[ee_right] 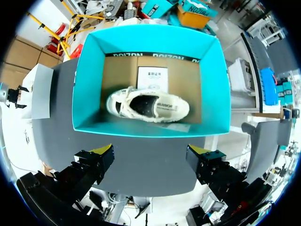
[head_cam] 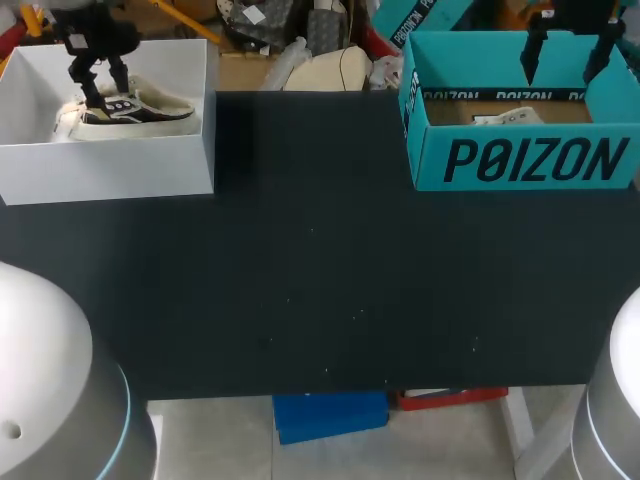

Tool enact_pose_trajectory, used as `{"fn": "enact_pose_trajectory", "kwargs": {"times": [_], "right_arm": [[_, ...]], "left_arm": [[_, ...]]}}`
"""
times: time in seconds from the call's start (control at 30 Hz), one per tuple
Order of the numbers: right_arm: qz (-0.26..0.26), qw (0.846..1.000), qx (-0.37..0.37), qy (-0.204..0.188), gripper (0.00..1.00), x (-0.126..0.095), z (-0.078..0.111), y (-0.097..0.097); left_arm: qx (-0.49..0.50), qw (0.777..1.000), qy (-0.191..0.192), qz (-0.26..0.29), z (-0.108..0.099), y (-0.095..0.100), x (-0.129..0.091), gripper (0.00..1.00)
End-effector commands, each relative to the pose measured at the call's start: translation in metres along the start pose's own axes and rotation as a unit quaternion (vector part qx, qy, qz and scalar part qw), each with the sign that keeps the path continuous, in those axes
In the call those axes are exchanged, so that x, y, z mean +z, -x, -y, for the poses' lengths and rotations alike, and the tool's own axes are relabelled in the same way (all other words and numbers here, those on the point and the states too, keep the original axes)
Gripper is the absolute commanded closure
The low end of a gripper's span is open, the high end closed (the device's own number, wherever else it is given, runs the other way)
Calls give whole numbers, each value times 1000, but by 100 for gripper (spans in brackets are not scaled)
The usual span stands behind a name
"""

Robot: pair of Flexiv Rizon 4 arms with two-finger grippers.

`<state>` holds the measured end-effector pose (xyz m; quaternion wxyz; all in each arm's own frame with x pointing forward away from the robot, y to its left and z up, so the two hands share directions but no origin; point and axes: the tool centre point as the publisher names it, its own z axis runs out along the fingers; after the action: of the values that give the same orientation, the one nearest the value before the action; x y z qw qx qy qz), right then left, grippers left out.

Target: Take the shoe out of the shoebox, open the shoe tongue, remove and reinsert the insole, then place the shoe into the shoebox

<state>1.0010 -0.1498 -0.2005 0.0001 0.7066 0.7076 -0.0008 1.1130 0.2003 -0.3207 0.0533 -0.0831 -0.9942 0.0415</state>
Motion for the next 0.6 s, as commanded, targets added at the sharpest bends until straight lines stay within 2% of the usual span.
{"fn": "enact_pose_trajectory", "kwargs": {"times": [0.03,0.2,0.33,0.4,0.43,0.53,0.57,0.6], "right_arm": [[0,1000,0,0,0,0,0,0],[0,1000,0,0,0,0,0,0],[0,1000,0,0,0,0,0,0],[0,1000,0,0,0,0,0,0],[0,1000,0,0,0,0,0,0],[0,1000,0,0,0,0,0,0],[0,1000,0,0,0,0,0,0],[0,1000,0,0,0,0,0,0]], "left_arm": [[-1,1000,-2,-19,-4,14,11,4],[-2,1000,0,-26,-5,18,17,2],[-3,1000,0,-29,-7,21,20,5],[-4,999,1,-37,-8,20,23,24],[-3,999,2,-44,-8,19,26,28],[-6,999,0,-51,-10,18,35,27],[-6,999,1,-52,-11,18,37,31],[-6,999,1,-52,-12,18,37,40]]}}
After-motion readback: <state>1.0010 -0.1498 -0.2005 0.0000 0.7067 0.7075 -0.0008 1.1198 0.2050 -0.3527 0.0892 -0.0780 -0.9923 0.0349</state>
